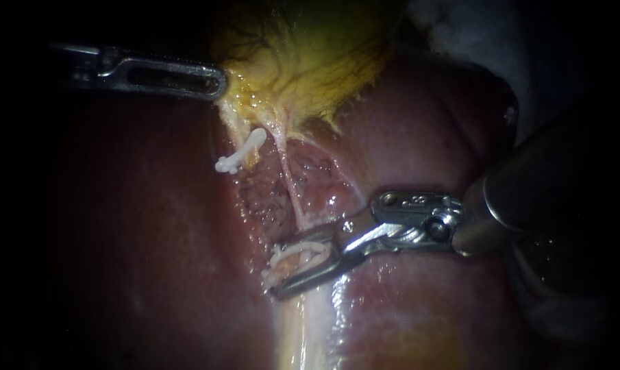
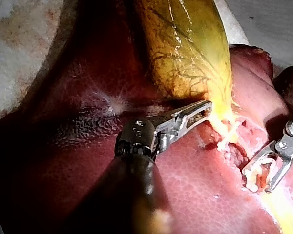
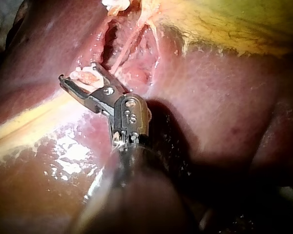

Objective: Clipping first clip right tube

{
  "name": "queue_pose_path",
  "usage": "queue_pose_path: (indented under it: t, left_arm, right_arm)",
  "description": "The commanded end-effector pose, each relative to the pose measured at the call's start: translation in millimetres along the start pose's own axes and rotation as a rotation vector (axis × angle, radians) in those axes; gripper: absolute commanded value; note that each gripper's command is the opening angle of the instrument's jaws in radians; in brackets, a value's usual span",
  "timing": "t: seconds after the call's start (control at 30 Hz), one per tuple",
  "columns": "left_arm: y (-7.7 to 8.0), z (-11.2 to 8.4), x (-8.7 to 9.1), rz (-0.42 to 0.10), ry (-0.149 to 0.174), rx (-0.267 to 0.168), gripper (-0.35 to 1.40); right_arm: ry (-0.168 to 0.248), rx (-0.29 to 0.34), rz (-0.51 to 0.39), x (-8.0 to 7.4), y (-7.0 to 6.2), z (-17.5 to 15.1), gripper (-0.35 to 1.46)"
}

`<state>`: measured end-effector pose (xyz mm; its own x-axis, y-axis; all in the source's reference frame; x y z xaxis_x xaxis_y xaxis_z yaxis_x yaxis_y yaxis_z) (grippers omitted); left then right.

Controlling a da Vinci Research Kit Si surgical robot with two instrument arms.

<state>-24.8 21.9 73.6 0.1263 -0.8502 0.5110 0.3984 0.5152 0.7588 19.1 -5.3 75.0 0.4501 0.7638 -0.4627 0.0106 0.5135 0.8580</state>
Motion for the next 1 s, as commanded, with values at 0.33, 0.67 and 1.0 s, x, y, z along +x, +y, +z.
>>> queue_pose_path:
  t: [0.33, 0.67, 1.0]
  left_arm:
    - [0.1, -0.2, 0.0, 0.000, 0.000, 0.002, -0.35]
    - [0.1, -0.4, -0.1, -0.001, 0.001, 0.002, -0.35]
    - [0.1, -0.4, -0.1, -0.001, 0.001, 0.002, -0.35]
  right_arm:
    - [0.042, 0.021, 0.029, 3.6, -3.1, -3.8, 0.44]
    - [0.051, 0.009, 0.029, 2.5, -1.8, -7.1, 0.44]
    - [0.057, -0.004, 0.014, 0.5, 1.5, -5.5, 0.44]
